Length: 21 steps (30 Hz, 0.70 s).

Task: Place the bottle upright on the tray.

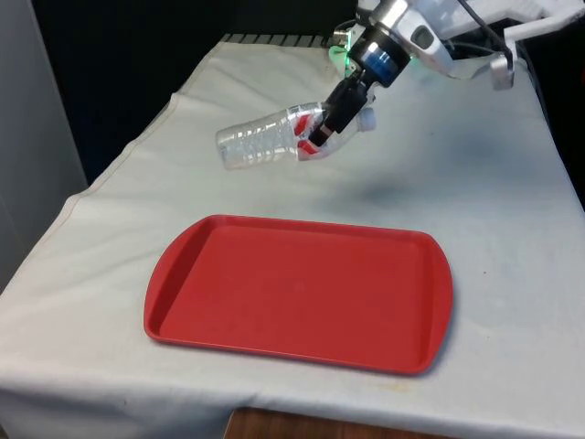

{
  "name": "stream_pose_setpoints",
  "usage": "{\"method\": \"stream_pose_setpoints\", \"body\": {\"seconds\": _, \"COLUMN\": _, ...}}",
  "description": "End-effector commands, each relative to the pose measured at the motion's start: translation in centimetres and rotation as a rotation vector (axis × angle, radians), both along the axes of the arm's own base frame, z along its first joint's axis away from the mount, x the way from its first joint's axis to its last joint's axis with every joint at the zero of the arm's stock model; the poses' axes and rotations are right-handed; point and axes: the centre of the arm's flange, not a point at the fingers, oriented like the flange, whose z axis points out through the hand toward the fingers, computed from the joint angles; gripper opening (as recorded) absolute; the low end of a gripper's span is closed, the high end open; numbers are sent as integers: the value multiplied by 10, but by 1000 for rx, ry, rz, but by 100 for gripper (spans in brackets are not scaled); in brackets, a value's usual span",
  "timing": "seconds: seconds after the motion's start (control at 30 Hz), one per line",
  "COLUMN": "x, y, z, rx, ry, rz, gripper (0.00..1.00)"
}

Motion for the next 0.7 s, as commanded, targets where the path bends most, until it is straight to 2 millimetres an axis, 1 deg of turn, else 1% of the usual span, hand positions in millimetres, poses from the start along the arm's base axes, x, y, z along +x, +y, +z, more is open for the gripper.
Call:
{"method": "stream_pose_setpoints", "body": {"seconds": 0.0, "x": 2, "y": -1, "z": -1, "rx": 19, "ry": 0, "rz": 3, "gripper": 13}}
{"method": "stream_pose_setpoints", "body": {"seconds": 0.13, "x": 6, "y": -6, "z": 0, "rx": 51, "ry": -12, "rz": 0, "gripper": 13}}
{"method": "stream_pose_setpoints", "body": {"seconds": 0.17, "x": 5, "y": -5, "z": 0, "rx": 32, "ry": -12, "rz": 0, "gripper": 13}}
{"method": "stream_pose_setpoints", "body": {"seconds": 0.2, "x": 7, "y": -7, "z": 0, "rx": 57, "ry": -13, "rz": -1, "gripper": 13}}
{"method": "stream_pose_setpoints", "body": {"seconds": 0.67, "x": 18, "y": -20, "z": 6, "rx": 146, "ry": -41, "rz": -11, "gripper": 13}}
